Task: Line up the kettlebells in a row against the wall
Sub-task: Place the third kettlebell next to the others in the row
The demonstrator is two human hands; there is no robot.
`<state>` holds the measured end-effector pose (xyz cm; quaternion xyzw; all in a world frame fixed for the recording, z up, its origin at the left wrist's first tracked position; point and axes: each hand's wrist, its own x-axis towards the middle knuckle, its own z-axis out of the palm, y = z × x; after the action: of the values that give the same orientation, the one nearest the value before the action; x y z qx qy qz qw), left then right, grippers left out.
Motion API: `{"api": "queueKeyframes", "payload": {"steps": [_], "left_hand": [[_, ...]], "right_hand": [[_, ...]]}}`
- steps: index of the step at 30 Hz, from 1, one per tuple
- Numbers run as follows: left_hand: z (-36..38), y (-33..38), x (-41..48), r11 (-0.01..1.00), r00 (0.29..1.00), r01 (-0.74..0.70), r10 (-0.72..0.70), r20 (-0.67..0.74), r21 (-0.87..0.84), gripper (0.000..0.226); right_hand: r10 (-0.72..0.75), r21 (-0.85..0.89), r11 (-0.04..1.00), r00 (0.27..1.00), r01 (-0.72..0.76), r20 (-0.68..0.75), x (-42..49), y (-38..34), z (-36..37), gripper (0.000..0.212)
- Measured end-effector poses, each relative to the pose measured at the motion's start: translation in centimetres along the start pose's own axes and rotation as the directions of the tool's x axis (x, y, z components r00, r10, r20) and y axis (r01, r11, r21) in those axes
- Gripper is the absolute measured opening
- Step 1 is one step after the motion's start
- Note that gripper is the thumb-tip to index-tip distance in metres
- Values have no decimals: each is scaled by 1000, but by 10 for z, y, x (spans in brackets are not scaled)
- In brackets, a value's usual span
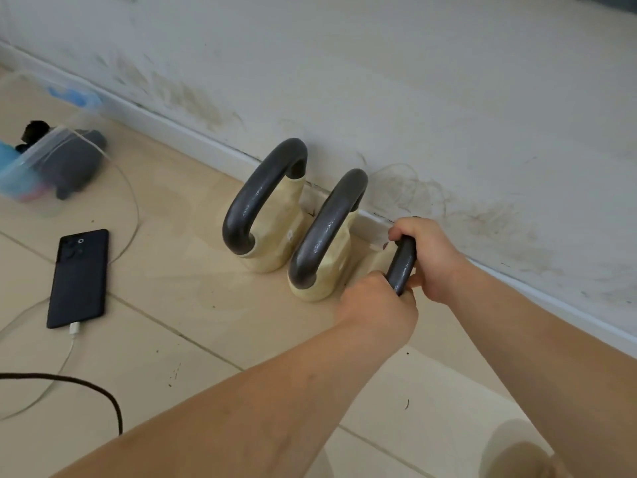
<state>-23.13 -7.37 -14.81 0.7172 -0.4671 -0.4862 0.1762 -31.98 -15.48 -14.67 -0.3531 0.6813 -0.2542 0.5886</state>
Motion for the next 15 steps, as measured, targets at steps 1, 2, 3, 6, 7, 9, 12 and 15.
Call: {"api": "queueKeyframes", "payload": {"steps": [1, 2, 3, 6, 7, 9, 12, 15], "left_hand": [[2, 0, 0, 998, 1000, 12, -11, 15, -55, 24], [5, -1, -1, 992, 999, 30, -27, 32, -122, 22], [9, -2, -2, 982, 998, 53, -45, 47, -181, 21], [15, -4, -5, 972, 997, 58, -47, 54, -226, 18], [13, -5, -5, 975, 998, 44, -34, 50, -220, 21], [7, -5, -1, 984, 999, 7, 0, 40, -181, 27], [-5, -9, 7, 989, 998, -29, 37, 51, -143, 15], [-12, -14, 13, 991, 995, -80, 87, 59, -107, 14]], "right_hand": [[-3, -11, 1000, 1000, 3, 8, 1, 0, -1, 16], [-4, -28, 1000, 1000, 4, 15, 3, -1, -3, 18], [-5, -51, 999, 1000, 6, 25, 4, -1, -4, 19], [-24, -81, 996, 999, 26, 25, 8, 0, -6, 10], [-24, -60, 998, 1000, 25, 9, 8, 1, -4, 11], [-13, -4, 1000, 999, 13, -36, 7, 4, 0, 19], [-1, 65, 998, 995, 8, -101, 5, 9, 5, 23], [1, 124, 992, 990, 17, -144, 5, 14, 8, 19]]}}
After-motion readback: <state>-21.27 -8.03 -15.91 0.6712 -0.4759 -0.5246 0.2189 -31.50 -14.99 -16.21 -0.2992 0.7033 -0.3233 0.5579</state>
